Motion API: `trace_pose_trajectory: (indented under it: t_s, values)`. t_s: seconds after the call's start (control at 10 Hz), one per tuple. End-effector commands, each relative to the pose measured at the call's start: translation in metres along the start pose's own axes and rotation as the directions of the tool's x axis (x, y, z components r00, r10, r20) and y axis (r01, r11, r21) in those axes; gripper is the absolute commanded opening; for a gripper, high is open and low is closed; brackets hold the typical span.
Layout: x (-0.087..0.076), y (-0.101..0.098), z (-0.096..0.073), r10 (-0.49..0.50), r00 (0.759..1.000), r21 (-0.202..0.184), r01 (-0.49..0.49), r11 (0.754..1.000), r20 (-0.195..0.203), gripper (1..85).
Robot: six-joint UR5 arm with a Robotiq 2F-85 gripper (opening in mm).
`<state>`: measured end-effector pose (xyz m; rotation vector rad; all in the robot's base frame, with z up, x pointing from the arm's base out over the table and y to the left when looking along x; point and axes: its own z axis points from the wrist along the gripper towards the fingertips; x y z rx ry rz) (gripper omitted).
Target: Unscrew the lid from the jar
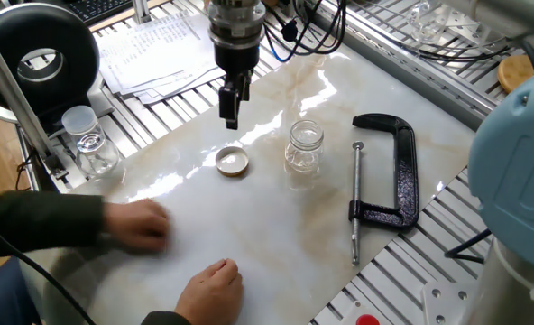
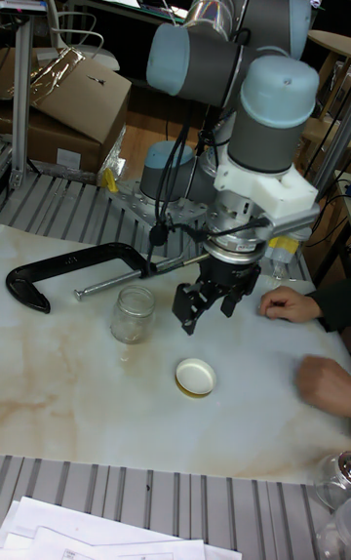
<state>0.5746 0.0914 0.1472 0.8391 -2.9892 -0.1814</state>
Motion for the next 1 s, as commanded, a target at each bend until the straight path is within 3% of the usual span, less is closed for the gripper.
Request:
trace_pose_trajectory:
  t_s: [0.0, 0.3, 0.4, 0.9]
  values:
    - [-0.009, 0.021, -0.048, 0.16, 0.986, -0.012, -0.159, 0.987, 0.049, 1.0]
    - [-0.016, 0.017, -0.089, 0.205, 0.963, 0.038, -0.215, 0.976, 0.173, 1.0]
    - [-0.02, 0.006, -0.096, 0.194, 0.958, 0.084, -0.215, 0.973, 0.211, 1.0]
    - [-0.027, 0.007, -0.102, 0.221, 0.939, 0.06, -0.245, 0.968, 0.263, 1.0]
